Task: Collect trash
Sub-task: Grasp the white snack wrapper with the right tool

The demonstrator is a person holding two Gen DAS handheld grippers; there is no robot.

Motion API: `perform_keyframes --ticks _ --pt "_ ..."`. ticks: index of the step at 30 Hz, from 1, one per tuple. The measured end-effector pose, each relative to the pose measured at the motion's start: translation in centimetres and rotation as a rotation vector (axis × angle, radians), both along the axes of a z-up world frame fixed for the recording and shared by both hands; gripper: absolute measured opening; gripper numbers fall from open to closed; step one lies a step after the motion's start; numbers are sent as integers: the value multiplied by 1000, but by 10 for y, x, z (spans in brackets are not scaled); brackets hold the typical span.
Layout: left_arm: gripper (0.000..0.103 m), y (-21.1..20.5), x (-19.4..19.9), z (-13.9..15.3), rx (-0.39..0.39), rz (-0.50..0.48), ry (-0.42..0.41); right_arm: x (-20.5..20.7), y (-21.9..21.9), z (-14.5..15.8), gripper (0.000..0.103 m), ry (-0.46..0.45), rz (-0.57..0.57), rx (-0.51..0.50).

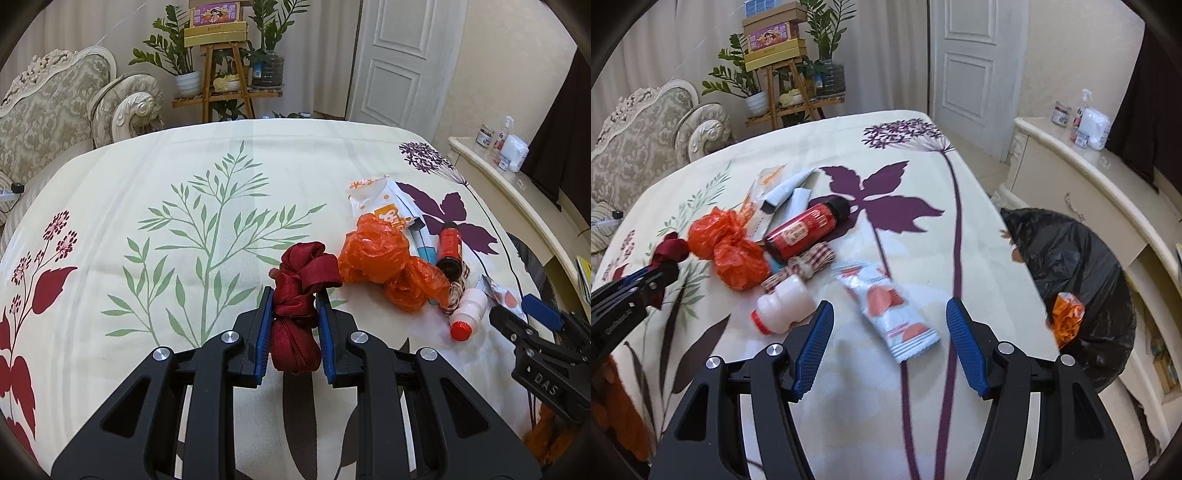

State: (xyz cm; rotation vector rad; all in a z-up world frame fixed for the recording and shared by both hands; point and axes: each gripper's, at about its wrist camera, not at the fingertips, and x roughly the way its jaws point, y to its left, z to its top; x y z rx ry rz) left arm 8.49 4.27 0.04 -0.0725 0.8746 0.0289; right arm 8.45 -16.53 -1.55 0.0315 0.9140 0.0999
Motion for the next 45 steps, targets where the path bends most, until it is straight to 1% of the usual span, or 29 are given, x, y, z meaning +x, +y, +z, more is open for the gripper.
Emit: perform_keyframes --ticks 3,6,8,10,12,15,17,23,25,26,28,29,32,40,45 --pt "22 1 -1 -2 -2 1 4 -5 4 2 62 -5 19 3" --pt "22 2 -1 -3 -3 2 7 -3 3 4 62 -19 11 -11" --pt "22 3 -1 -4 -5 4 10 1 1 3 56 -9 8 -11" --pt "22 4 -2 -4 -5 5 9 4 0 2 55 -6 7 -13" --pt "22 4 -2 -4 -6 5 9 5 2 0 50 7 22 -6" --pt "22 4 -2 -4 -4 5 9 0 8 0 50 27 59 23" --pt "22 4 -3 -4 -5 6 11 -4 11 2 50 23 72 21" --pt "22 6 -4 -4 -4 9 11 1 13 3 49 -1 51 -13" --pt "22 6 -4 -4 -3 10 10 3 14 1 41 2 51 -20" --pt "22 7 -4 -4 -3 10 10 5 15 -2 35 12 54 -26" --pt "22 7 -4 -4 -2 12 9 5 15 -5 34 15 50 -31" --pt "22 8 -4 -4 -2 12 9 4 15 -5 31 13 50 -34" --pt "22 7 -4 -4 -1 11 11 1 13 -5 15 10 57 -14" --pt "22 0 -5 2 -6 2 -7 -2 4 1 14 -26 20 3" --pt "22 -17 -4 8 -9 -24 -23 -5 -10 11 14 -63 -21 18"
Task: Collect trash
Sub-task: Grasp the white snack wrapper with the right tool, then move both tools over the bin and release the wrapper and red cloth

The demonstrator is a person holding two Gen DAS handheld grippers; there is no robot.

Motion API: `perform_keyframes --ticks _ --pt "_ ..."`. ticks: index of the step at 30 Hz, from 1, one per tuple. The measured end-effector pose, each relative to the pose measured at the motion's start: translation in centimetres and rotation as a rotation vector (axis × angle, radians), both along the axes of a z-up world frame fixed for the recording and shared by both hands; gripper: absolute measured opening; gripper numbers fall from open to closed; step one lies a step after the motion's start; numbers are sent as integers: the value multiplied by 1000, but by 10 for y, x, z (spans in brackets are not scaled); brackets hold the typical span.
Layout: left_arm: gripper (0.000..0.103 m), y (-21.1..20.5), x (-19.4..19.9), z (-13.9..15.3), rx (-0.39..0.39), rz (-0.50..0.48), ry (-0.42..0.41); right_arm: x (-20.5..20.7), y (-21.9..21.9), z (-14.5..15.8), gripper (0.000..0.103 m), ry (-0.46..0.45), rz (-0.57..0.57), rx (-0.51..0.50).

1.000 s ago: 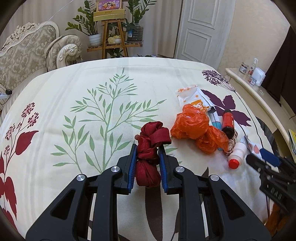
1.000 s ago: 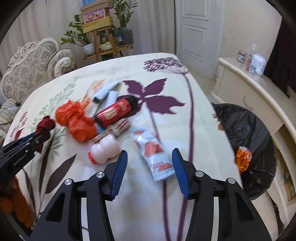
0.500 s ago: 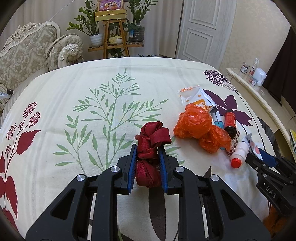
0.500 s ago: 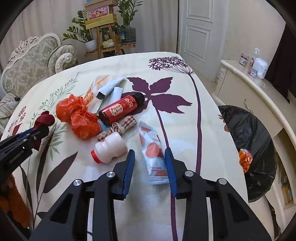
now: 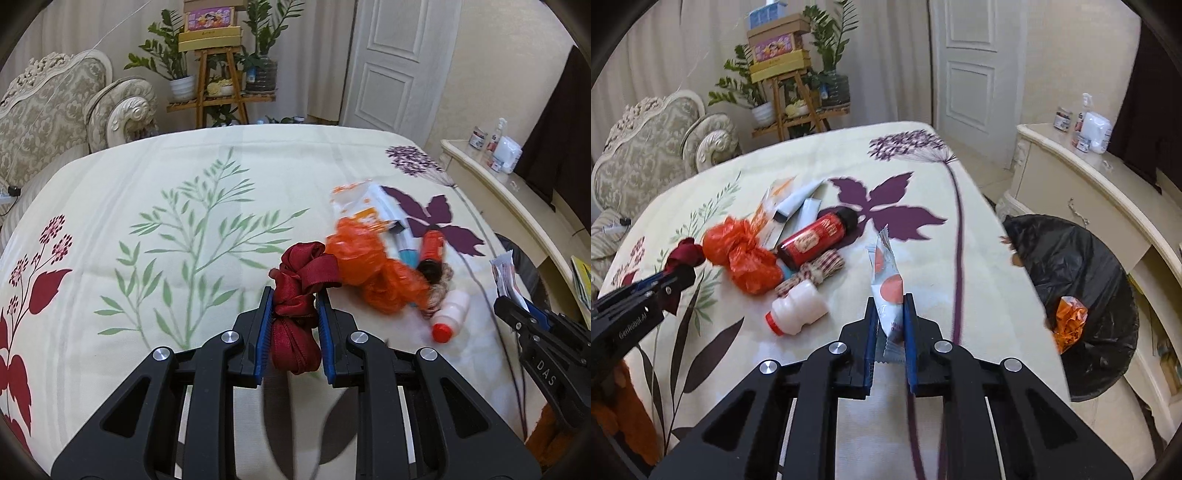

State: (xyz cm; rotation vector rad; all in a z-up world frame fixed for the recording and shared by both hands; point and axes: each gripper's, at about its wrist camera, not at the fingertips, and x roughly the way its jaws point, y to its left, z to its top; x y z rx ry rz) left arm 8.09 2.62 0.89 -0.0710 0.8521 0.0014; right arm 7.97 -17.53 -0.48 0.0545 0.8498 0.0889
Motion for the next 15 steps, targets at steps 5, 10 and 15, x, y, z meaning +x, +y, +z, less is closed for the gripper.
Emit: perform_keyframes --ticks 5,10,15 --pt "22 -26 0 7 -1 -47 -20 -2 -22 8 14 -29 -55 -2" --pt "22 -47 1 11 -9 -82 -29 -5 -46 11 14 -41 -110 4" --pt "22 -55 -2 16 6 -98 -42 -9 -61 11 14 -47 -131 13"
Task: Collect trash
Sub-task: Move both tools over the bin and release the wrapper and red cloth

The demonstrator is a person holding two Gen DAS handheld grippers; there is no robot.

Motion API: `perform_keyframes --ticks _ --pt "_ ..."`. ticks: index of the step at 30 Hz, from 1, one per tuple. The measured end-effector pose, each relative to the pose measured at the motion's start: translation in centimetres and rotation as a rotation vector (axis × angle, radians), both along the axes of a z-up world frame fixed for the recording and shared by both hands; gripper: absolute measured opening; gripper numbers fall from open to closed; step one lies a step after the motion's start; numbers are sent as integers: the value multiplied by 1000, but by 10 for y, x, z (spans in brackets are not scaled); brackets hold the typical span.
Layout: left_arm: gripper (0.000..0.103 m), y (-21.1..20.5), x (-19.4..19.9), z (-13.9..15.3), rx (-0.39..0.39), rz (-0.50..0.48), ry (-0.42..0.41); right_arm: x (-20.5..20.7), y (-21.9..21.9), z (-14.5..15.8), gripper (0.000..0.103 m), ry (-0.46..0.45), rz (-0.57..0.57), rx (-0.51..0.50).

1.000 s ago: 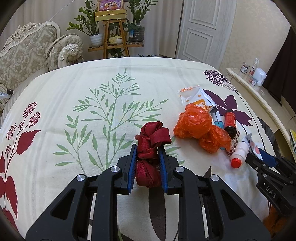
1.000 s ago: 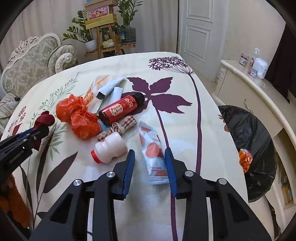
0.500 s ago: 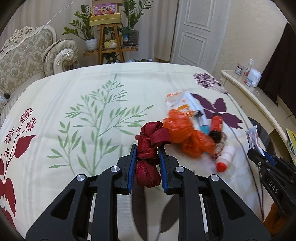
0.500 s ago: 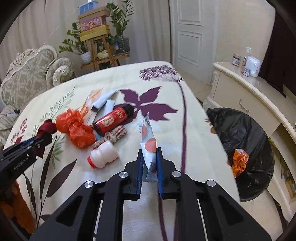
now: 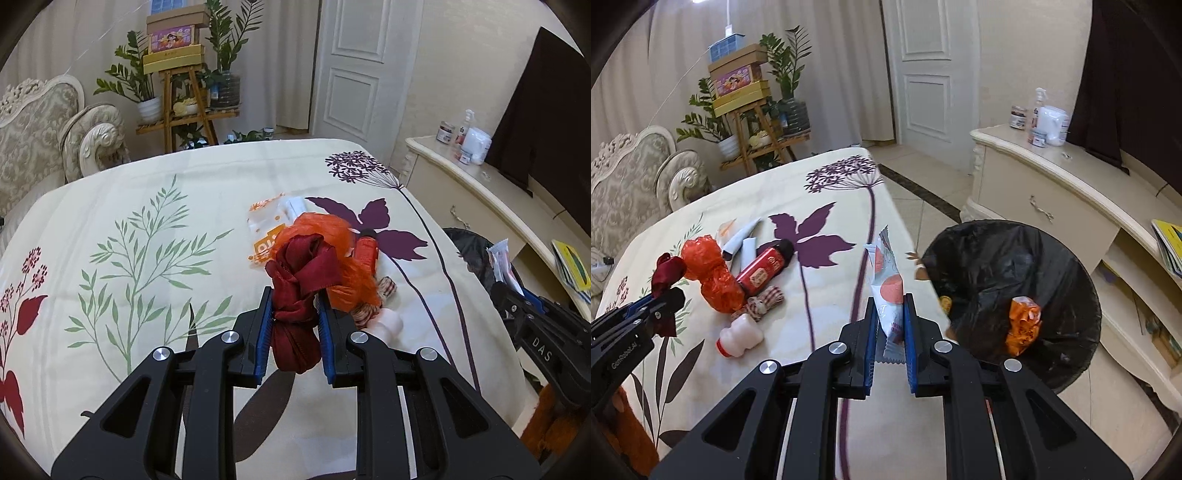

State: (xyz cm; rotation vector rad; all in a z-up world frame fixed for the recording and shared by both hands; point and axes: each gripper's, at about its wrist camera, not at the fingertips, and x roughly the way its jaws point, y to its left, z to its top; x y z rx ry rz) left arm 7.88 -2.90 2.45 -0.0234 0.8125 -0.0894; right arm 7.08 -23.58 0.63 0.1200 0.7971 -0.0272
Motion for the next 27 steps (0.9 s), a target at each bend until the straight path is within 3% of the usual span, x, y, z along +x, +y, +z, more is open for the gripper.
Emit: perform_keyframes --ticks 12,27 --pt "22 10 -10 3 9 23 0 -3 4 -2 14 -1 14 7" --pt "22 -23 -9 9 0 -42 -18 -9 -11 5 14 -16 -13 6"
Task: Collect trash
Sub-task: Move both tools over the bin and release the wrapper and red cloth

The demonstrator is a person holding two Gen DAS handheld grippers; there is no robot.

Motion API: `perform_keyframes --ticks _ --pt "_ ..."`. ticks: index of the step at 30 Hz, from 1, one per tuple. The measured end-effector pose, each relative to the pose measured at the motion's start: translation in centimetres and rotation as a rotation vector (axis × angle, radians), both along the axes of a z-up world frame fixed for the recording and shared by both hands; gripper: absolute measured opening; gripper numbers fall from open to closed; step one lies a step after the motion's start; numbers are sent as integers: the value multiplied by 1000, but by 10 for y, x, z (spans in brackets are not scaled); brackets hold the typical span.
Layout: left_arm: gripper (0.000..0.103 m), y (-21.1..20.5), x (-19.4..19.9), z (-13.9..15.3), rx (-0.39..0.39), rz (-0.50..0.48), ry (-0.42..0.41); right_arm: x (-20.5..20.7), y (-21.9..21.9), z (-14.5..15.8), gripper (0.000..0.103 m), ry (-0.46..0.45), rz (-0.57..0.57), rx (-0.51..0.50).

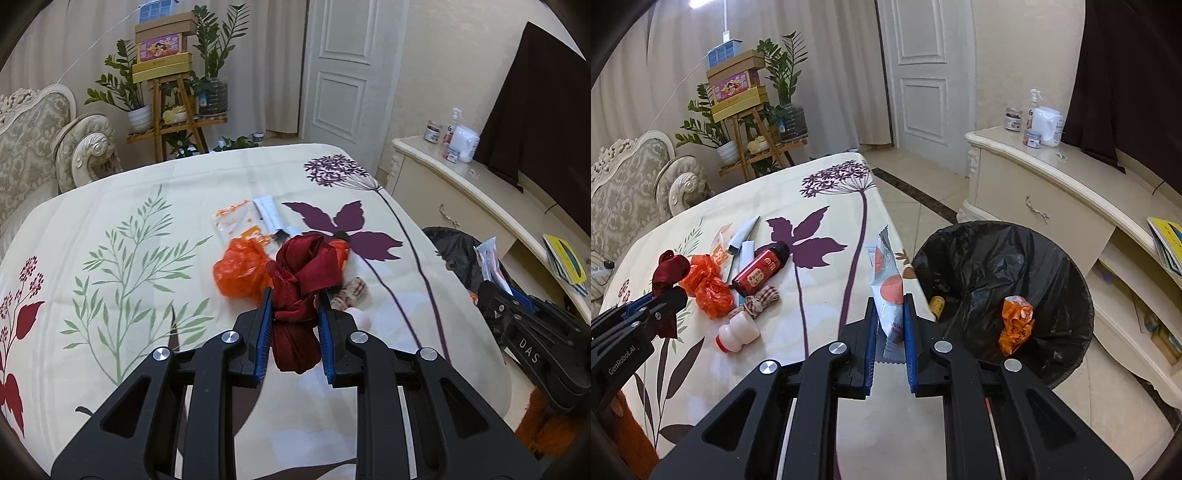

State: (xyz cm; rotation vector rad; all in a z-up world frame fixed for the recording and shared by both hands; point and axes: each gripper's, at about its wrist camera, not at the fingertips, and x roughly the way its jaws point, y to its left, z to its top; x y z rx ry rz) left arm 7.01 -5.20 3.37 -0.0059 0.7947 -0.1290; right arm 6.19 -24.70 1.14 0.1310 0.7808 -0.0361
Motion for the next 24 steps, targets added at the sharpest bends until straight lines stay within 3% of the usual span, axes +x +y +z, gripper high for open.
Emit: perform_keyframes --ticks 24 --pt "22 -72 22 -8 22 -121 -1 2 -45 -6 14 7 -84 11"
